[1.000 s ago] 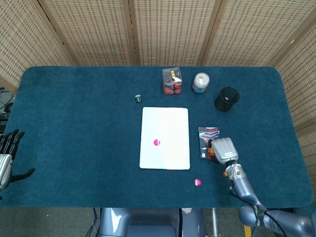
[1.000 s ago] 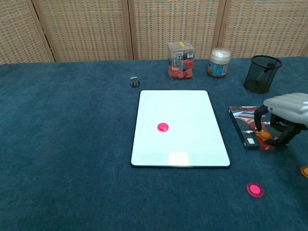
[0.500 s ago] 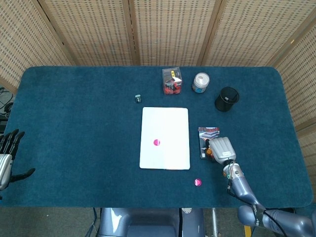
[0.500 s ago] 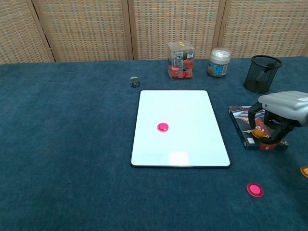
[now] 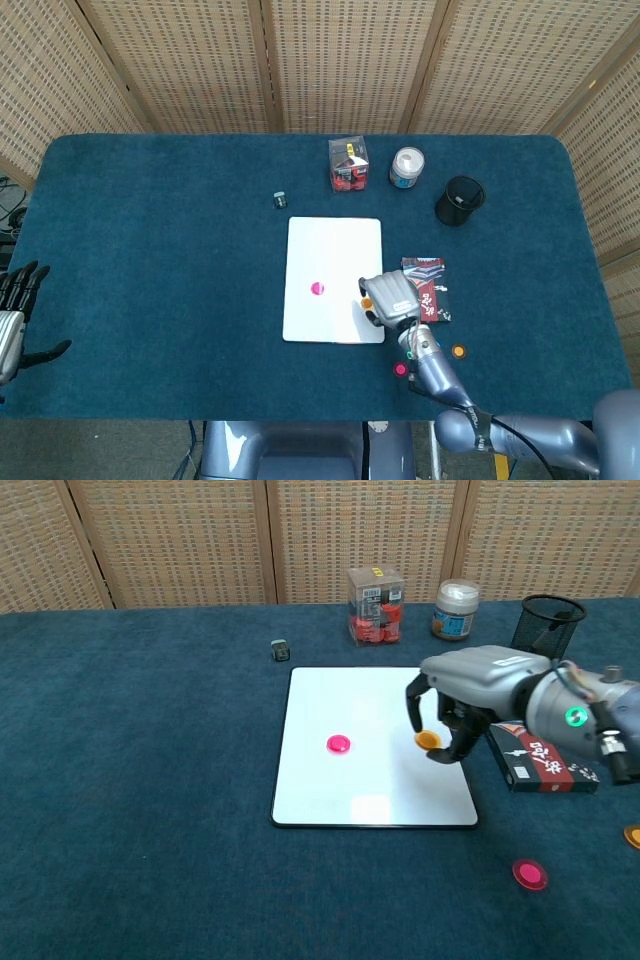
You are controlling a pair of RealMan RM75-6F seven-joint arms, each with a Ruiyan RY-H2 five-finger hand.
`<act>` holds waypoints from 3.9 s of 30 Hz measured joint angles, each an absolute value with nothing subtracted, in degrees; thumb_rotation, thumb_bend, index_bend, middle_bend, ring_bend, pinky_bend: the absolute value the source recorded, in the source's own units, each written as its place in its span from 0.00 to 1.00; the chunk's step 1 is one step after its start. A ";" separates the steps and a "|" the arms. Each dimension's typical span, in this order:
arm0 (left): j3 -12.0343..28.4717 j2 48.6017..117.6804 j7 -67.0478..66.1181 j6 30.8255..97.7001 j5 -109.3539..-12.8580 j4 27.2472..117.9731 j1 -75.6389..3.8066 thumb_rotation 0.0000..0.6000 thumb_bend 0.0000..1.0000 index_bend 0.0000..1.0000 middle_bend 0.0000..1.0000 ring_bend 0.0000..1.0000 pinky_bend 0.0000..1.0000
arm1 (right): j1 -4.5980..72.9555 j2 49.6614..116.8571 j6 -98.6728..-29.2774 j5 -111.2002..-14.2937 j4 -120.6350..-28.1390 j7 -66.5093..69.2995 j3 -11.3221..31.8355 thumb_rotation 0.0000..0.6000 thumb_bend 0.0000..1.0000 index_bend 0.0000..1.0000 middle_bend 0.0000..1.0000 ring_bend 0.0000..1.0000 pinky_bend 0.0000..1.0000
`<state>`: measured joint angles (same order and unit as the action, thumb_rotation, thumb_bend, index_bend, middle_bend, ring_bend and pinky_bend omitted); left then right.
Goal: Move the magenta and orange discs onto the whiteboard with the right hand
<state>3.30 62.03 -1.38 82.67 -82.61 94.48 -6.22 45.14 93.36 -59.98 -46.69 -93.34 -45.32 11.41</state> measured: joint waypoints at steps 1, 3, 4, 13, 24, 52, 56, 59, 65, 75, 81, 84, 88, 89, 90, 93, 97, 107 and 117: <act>3.33 61.96 -1.14 82.66 -82.58 94.46 -6.22 1.00 0.00 0.00 0.00 0.00 0.00 | 45.91 94.51 -60.39 -45.84 -93.41 -46.63 11.67 1.00 0.36 0.50 0.90 0.95 1.00; 3.36 61.84 -0.79 82.64 -82.55 94.39 -6.22 1.00 0.00 0.00 0.00 0.00 0.00 | 47.58 97.28 -61.37 -43.78 -93.31 -49.30 12.18 1.00 0.36 0.50 0.90 0.95 1.00; 3.37 61.78 -0.58 82.55 -82.53 94.33 -6.24 1.00 0.00 0.00 0.00 0.00 0.00 | 48.23 98.44 -61.80 -42.88 -93.19 -50.28 12.37 1.00 0.36 0.50 0.90 0.95 1.00; 3.40 61.34 0.52 81.75 -82.29 94.08 -6.54 1.00 0.00 0.00 0.00 0.00 0.00 | 52.71 107.67 -64.67 -37.44 -88.97 -55.46 13.08 1.00 0.23 0.38 0.90 0.95 1.00; 3.39 61.17 1.06 81.48 -82.15 93.97 -6.63 1.00 0.00 0.00 0.00 0.00 0.00 | 51.88 104.12 -67.38 -39.27 -93.45 -55.49 11.44 1.00 0.26 0.38 0.90 0.95 1.00; 2.52 61.71 -1.01 82.49 -83.82 94.81 -6.29 1.00 0.00 0.00 0.00 0.00 0.00 | 31.51 77.14 -68.10 -63.60 -97.07 -25.38 -6.77 1.00 0.26 0.42 0.90 0.95 1.00; 2.49 61.73 -1.11 82.51 -83.86 94.84 -6.29 1.00 0.00 0.00 0.00 0.00 0.00 | 30.65 78.08 -66.71 -64.06 -93.79 -24.62 -6.35 1.00 0.26 0.42 0.90 0.95 1.00; 2.50 61.75 -1.12 82.44 -83.77 94.83 -6.30 1.00 0.00 0.00 0.00 0.00 0.00 | 30.07 78.55 -65.70 -64.19 -92.68 -24.58 -5.68 1.00 0.26 0.42 0.90 0.95 1.00; 2.48 61.71 -1.15 82.40 -83.78 94.89 -6.33 1.00 0.00 0.00 0.00 0.00 0.00 | 28.84 78.59 -64.91 -65.30 -91.92 -24.73 -5.76 1.00 0.26 0.42 0.90 0.95 1.00; 2.43 61.76 -1.21 82.33 -83.75 94.89 -6.33 1.00 0.00 0.00 0.00 0.00 0.00 | 27.59 78.45 -63.71 -66.21 -91.09 -24.98 -5.41 1.00 0.29 0.42 0.90 0.95 1.00; 2.48 61.77 -1.22 82.30 -83.64 94.89 -6.36 1.00 0.00 0.00 0.00 0.00 0.00 | 27.30 78.68 -62.28 -65.53 -90.10 -25.35 -4.77 1.00 0.31 0.42 0.90 0.95 1.00; 2.47 61.81 -1.36 82.21 -83.59 94.91 -6.38 1.00 0.00 0.00 0.00 0.00 0.00 | 27.08 78.51 -62.03 -65.66 -90.00 -25.27 -4.49 1.00 0.31 0.42 0.90 0.95 1.00; 2.46 61.92 -1.57 82.23 -83.57 94.94 -6.39 1.00 0.00 0.00 0.00 0.00 0.00 | 26.84 78.29 -61.40 -65.77 -89.87 -25.19 -4.20 1.00 0.31 0.42 0.90 0.95 1.00; 2.46 61.92 -1.58 82.25 -83.57 94.94 -6.38 1.00 0.00 0.00 0.00 0.00 0.00 | 26.75 78.31 -61.25 -65.81 -89.73 -25.19 -4.15 1.00 0.31 0.42 0.90 0.95 1.00; 2.45 61.93 -1.58 82.25 -83.56 94.94 -6.38 1.00 0.00 0.00 0.00 0.00 0.00 | 26.67 78.35 -61.14 -65.84 -89.63 -25.19 -4.11 1.00 0.31 0.42 0.90 0.95 1.00; 2.43 61.93 -1.63 82.23 -83.57 94.95 -6.38 1.00 0.00 0.00 0.00 0.00 0.00 | 26.39 78.41 -60.76 -65.98 -89.44 -25.18 -4.12 1.00 0.31 0.42 0.90 0.95 1.00; 2.45 61.97 -1.71 82.24 -83.54 94.94 -6.38 1.00 0.00 0.00 0.00 0.00 0.00 | 26.02 78.45 -60.58 -66.46 -89.25 -25.00 -4.19 1.00 0.31 0.42 0.90 0.95 1.00; 2.53 62.19 -2.05 82.50 -83.41 94.84 -6.28 1.00 0.00 0.00 0.00 0.00 0.00 | 25.50 78.80 -58.58 -66.33 -87.80 -23.20 -3.67 1.00 0.31 0.42 0.90 0.95 1.00; 2.57 62.28 -2.43 82.30 -83.23 94.98 -6.37 1.00 0.00 0.00 0.00 0.00 0.00 | 25.31 78.99 -57.73 -66.36 -87.02 -22.92 -2.92 1.00 0.31 0.48 0.90 0.95 1.00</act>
<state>2.57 62.28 -2.43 82.30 -83.23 94.98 -6.37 25.31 78.99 -57.73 -66.36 -87.02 -22.92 -2.92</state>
